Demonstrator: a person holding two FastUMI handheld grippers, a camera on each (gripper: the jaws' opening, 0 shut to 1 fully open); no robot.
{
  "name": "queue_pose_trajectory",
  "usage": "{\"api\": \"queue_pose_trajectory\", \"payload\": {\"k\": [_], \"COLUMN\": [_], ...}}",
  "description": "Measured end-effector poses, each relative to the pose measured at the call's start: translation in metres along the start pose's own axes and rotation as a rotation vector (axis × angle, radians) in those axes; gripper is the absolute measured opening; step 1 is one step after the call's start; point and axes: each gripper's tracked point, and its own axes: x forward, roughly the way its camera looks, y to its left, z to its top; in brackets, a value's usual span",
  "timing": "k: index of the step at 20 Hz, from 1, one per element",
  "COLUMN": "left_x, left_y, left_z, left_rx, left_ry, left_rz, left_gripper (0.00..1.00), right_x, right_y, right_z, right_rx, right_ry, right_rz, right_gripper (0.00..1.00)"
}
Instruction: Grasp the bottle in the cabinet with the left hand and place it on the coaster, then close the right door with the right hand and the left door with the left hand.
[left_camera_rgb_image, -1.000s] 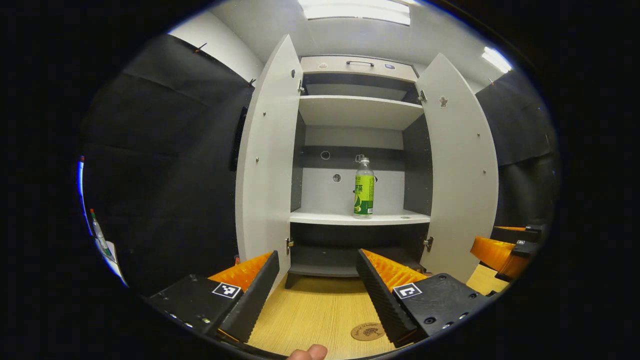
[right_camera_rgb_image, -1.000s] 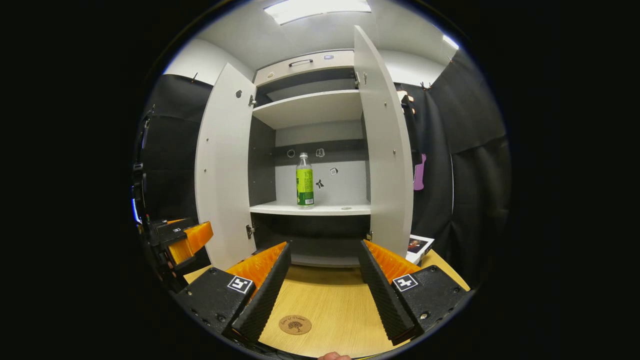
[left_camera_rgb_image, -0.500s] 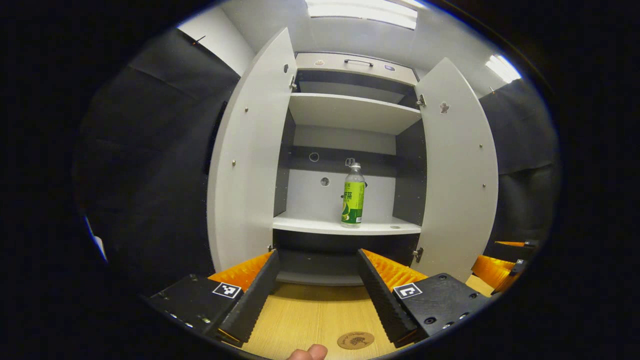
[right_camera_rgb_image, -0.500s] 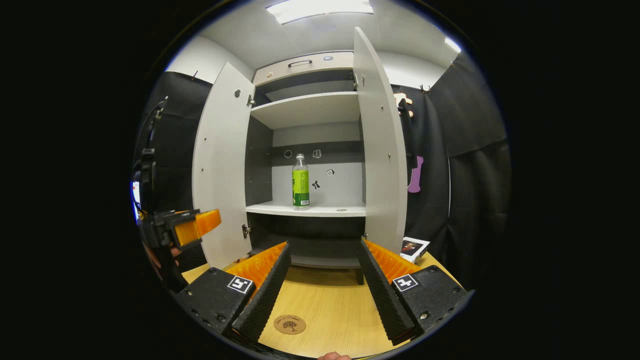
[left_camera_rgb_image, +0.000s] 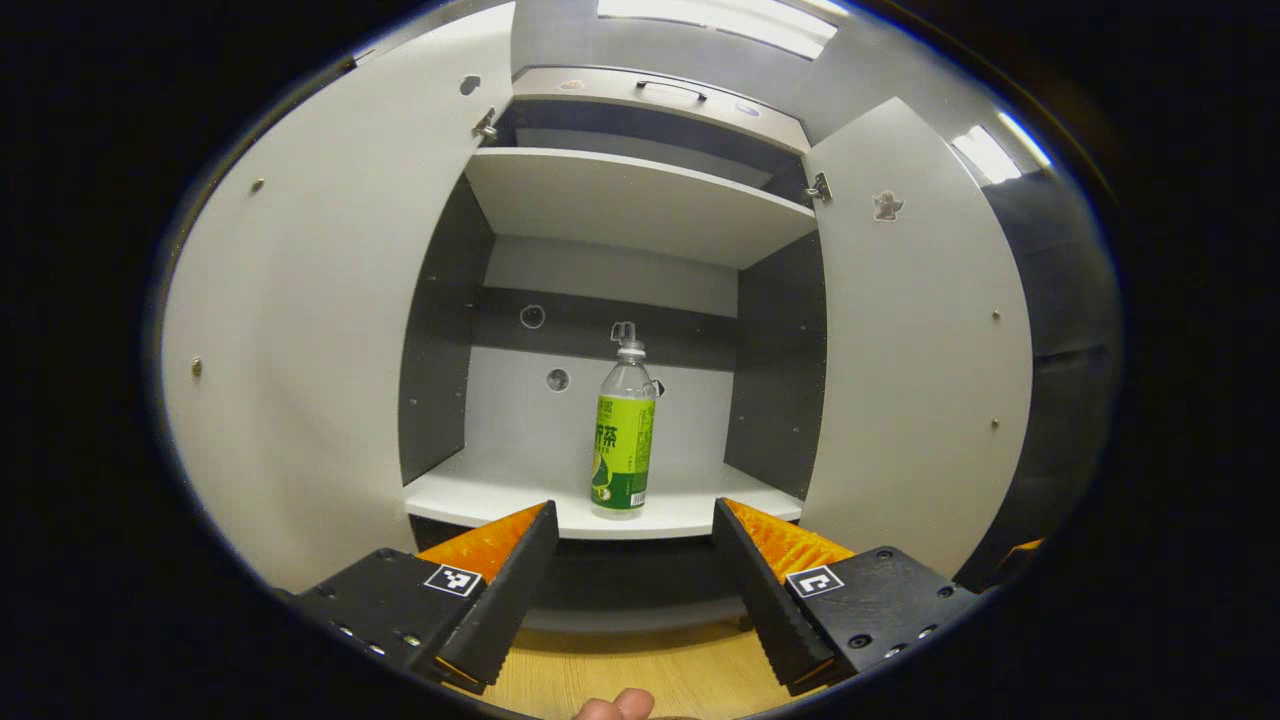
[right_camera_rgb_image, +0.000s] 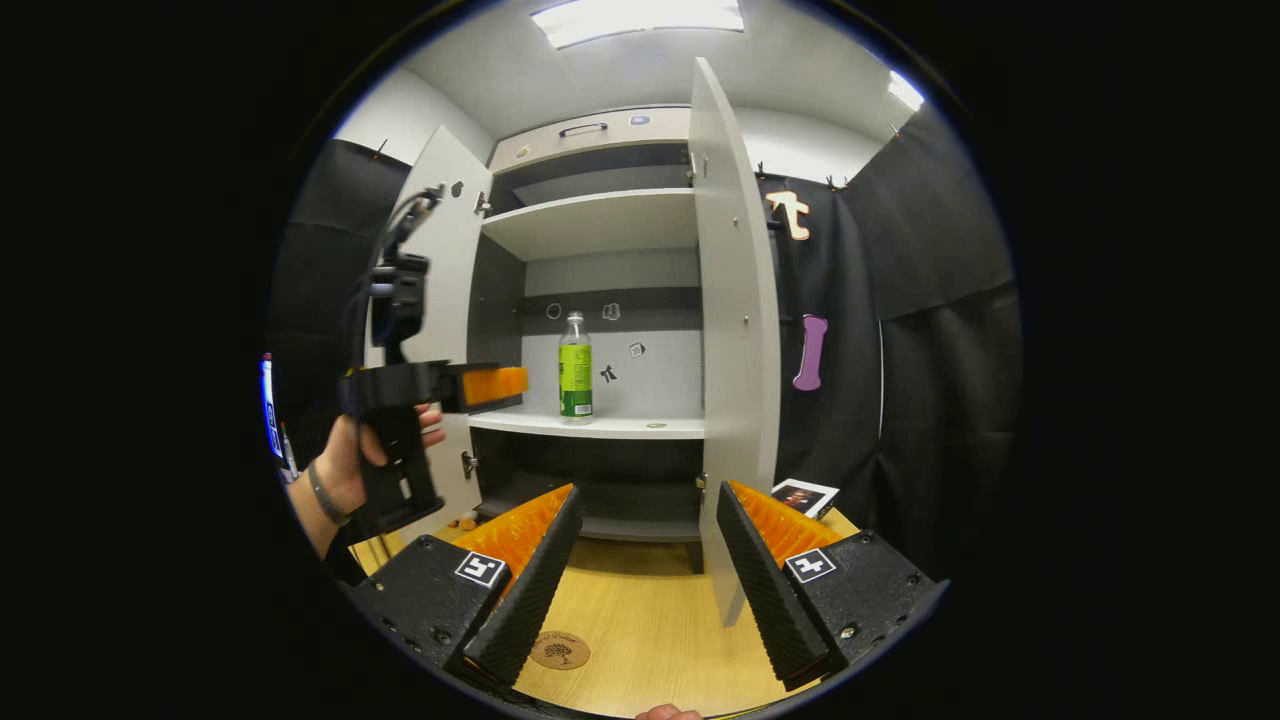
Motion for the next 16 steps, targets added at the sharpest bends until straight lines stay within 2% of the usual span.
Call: {"api": "queue_pose_trajectory", "payload": {"k": [4,5,6,9,16], "left_x": [0.064,0.080,0.094,0.135,0.182], "left_y": [-0.003,-0.003,-0.002,0.005,0.020], "left_z": [0.007,0.007,0.007,0.002,-0.005], "left_rx": [0.034,0.031,0.023,-0.006,-0.085], "left_ry": [-0.008,-0.007,-0.005,0.019,0.058], "left_rz": [-0.010,-0.008,-0.008,0.002,0.025], "left_gripper": [0.94,0.99,0.95,0.95,0.95], "right_x": [0.003,0.005,0.006,0.012,0.019], "right_y": [-0.006,-0.008,-0.011,-0.019,-0.035], "right_z": [-0.001,-0.002,-0.002,-0.006,-0.006], "right_rx": [-0.006,-0.009,-0.009,-0.006,-0.012], "right_ry": [0.005,0.007,0.011,0.029,0.034], "right_rz": [-0.024,-0.032,-0.040,-0.063,-0.105], "right_gripper": [0.84,0.84,0.84,0.84,0.84]}}
